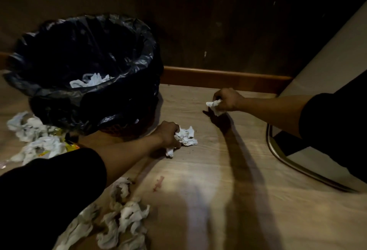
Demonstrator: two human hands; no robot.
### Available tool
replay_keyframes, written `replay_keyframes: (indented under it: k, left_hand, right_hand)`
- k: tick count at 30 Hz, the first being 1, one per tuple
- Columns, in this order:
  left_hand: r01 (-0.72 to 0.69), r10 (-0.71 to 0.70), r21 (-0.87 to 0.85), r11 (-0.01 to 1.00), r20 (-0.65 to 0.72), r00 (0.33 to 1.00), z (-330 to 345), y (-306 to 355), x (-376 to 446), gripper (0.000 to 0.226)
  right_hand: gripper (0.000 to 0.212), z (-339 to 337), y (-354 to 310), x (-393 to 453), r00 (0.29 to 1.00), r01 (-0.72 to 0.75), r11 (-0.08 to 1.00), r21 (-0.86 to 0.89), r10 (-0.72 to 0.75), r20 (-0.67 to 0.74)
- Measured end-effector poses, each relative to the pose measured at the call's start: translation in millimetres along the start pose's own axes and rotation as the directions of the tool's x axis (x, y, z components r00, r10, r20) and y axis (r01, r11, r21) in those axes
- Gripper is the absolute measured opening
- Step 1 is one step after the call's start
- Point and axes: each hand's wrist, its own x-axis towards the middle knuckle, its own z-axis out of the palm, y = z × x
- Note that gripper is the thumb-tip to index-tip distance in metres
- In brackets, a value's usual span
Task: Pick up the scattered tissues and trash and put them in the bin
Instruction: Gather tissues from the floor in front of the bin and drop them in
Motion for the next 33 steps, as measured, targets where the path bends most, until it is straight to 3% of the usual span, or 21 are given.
replay_keyframes:
  k: [9, 16, 19, 22, 25, 26, 30, 33]
  left_hand:
    - [-0.078, 0.077, -0.004, 0.997, -0.159, 0.984, -85.8, 18.8, -80.7, 0.054]
    - [-0.163, 0.123, -0.067, 0.984, -0.401, 0.908, -172.6, 25.7, -136.2, 0.040]
    - [-0.147, -0.005, -0.293, 0.945, -0.462, 0.887, -200.6, 17.4, -150.9, 0.045]
    - [-0.170, -0.188, -0.699, 0.695, -0.405, 0.895, -223.5, 8.4, -165.3, 0.038]
    - [-0.218, -0.283, -0.772, 0.597, -0.457, 0.843, -240.9, -4.7, -176.6, 0.025]
    - [-0.216, -0.332, -0.787, 0.577, -0.468, 0.819, -245.5, -11.8, -178.0, 0.032]
    - [-0.146, -0.533, -0.815, 0.561, -0.490, 0.690, -253.5, -51.3, -168.0, 0.030]
    - [-0.047, -0.583, -0.809, 0.586, -0.461, 0.669, -247.2, -63.9, -163.7, 0.049]
  right_hand:
    - [0.025, -67.8, -45.1, -34.5, 0.966, 0.041, 0.958, 0.283, 0.034, -0.257]
    - [0.031, -105.6, -120.3, -57.8, 0.913, 0.162, 0.871, 0.463, 0.046, -0.406]
    - [0.030, -117.2, -158.2, -64.4, 0.906, 0.253, 0.839, 0.481, -0.030, -0.423]
    - [0.024, -131.6, -195.4, -72.5, 0.888, 0.330, 0.800, 0.501, -0.082, -0.453]
    - [0.023, -138.9, -225.8, -72.7, 0.884, 0.367, 0.768, 0.525, -0.112, -0.454]
    - [0.024, -138.8, -234.3, -71.7, 0.887, 0.373, 0.770, 0.517, -0.133, -0.442]
    - [0.031, -129.9, -264.6, -64.8, 0.920, 0.347, 0.778, 0.524, -0.175, -0.351]
    - [0.042, -120.8, -281.0, -61.2, 0.941, 0.319, 0.806, 0.500, -0.203, -0.272]
